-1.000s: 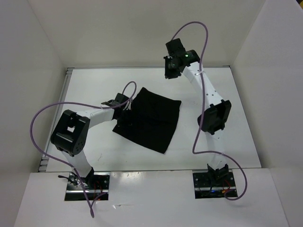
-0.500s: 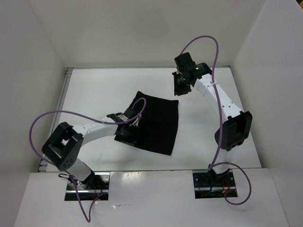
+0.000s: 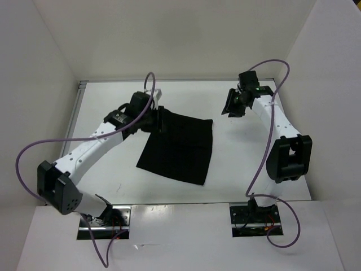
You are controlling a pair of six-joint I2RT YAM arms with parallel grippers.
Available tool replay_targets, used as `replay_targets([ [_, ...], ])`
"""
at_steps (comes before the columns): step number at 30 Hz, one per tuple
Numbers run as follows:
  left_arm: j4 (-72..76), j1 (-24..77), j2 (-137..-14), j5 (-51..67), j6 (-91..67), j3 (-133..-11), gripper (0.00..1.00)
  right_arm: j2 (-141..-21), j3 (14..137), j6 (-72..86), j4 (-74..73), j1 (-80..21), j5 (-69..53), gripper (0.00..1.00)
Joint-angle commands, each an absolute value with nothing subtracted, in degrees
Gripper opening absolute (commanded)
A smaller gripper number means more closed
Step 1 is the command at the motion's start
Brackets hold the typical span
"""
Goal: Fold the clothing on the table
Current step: Flatten the skirt out
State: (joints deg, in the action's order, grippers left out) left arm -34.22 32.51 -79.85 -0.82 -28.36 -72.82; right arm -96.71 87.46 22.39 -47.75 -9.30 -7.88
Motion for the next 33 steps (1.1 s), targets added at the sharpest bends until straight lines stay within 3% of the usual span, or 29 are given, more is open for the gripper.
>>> replay_targets([
  [1, -27.78, 28.75, -87.6, -3.87, -22.68, -78.12, 0.55, -98.78, 87.01, 24.26, -35.43, -7.12, -12.66, 0.41],
  [5, -19.54, 25.06, -92.01, -4.92, -20.75, -80.6, 0.53, -104.49, 87.01, 23.2, -31.03, -6.59, -14.31, 0.35],
  [16, -11.69, 14.33, -99.76, 3.24, -16.96, -84.37, 0.52, -116.01, 83.33, 24.43, -23.64, -4.31, -19.25, 0.34],
  [33, -11.07, 13.1, -103.54, 7.38, -18.54, -83.23, 0.52, -122.16, 79.54, 27.95, -16.97, -4.31, -27.85, 0.34],
])
